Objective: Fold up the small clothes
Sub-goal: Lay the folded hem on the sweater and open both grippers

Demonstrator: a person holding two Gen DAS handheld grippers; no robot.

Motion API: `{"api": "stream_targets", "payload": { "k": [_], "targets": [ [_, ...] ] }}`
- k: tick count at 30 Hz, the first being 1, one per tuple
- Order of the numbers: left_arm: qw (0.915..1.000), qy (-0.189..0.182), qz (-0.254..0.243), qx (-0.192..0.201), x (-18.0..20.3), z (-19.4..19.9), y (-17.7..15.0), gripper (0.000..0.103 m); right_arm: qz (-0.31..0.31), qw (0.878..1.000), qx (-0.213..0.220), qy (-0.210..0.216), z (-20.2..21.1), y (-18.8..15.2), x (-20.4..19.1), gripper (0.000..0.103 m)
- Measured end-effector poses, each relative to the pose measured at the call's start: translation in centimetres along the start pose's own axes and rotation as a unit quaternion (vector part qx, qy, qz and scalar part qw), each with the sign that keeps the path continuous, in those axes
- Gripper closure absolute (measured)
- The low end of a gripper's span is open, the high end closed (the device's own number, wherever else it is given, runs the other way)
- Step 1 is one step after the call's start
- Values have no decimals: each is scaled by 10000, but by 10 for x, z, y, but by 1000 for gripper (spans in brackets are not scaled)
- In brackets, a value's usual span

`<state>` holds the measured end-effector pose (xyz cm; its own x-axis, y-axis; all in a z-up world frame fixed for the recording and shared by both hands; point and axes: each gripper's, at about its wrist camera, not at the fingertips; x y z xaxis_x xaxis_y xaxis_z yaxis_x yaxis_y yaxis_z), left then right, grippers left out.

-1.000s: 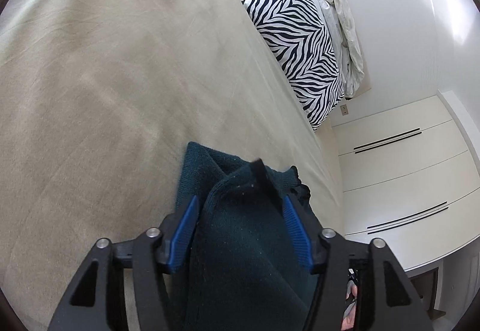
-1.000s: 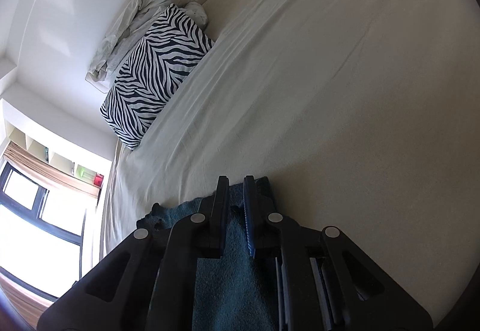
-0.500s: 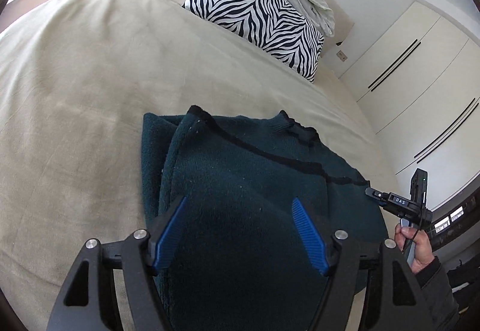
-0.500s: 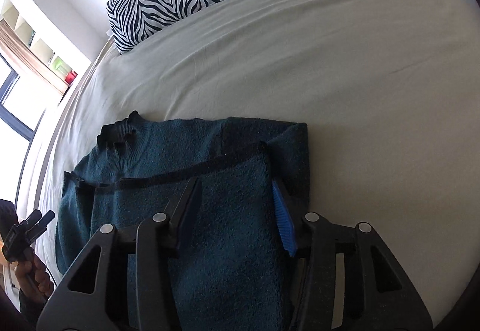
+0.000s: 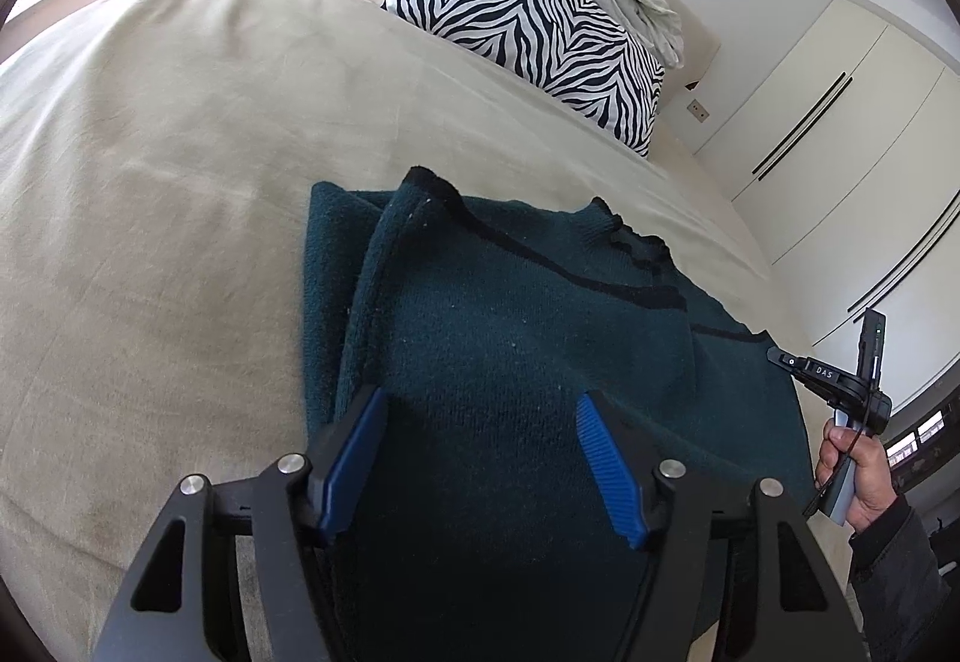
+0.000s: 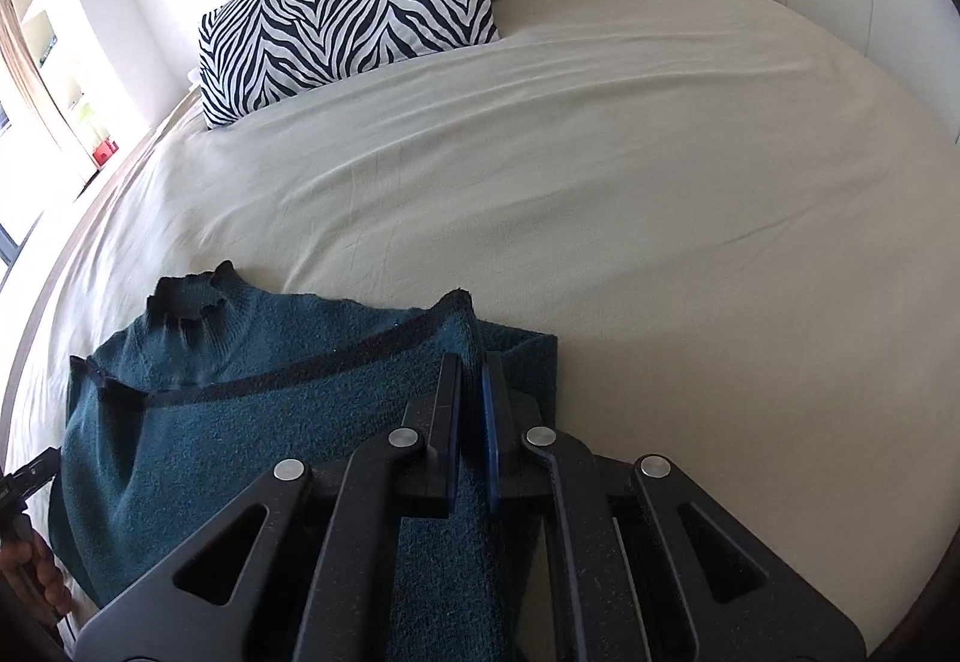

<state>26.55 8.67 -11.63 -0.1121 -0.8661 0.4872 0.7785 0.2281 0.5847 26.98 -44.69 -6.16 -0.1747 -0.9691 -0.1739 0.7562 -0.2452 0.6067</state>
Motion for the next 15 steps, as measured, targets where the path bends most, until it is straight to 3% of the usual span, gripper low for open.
{"api": "stream_targets", "payload": {
  "k": [5, 6, 8, 10, 11, 12, 15],
  "targets": [
    [9999, 88, -85, 24, 7, 13, 2, 33, -364, 9993, 5, 83, -11, -5, 10, 94],
    [9998, 116, -124, 94, 10, 19, 5, 31, -293, 9996, 14, 63, -7, -5, 6, 88],
    [9985, 302, -229, 388, 13, 32, 14, 15, -130, 9998, 97, 97, 5, -7, -1, 76],
    [9975, 373, -225, 557, 12, 37, 29, 12, -129, 9990, 362, 232, 24, -10, -5, 61],
    [9975, 411, -188, 545, 10, 35, 39, 12, -167, 9981, 516, 281, 33, -11, -5, 44],
    [9974, 453, -180, 522, 8, 31, 47, 12, -206, 9970, 667, 345, 42, -13, -6, 38],
    [9976, 558, -256, 321, 6, 13, 66, 23, -196, 9950, 697, 681, 54, -17, -9, 38]
  ]
}}
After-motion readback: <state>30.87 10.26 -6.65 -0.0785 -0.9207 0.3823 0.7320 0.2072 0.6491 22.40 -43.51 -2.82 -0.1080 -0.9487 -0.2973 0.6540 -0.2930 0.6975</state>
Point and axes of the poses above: each gripper's, at about its wrist camera, not at the fingertips, and z roughly against the way its jaws point, x to its right, y to its top, and after that the axes turned 3 degrees about x, right-handed
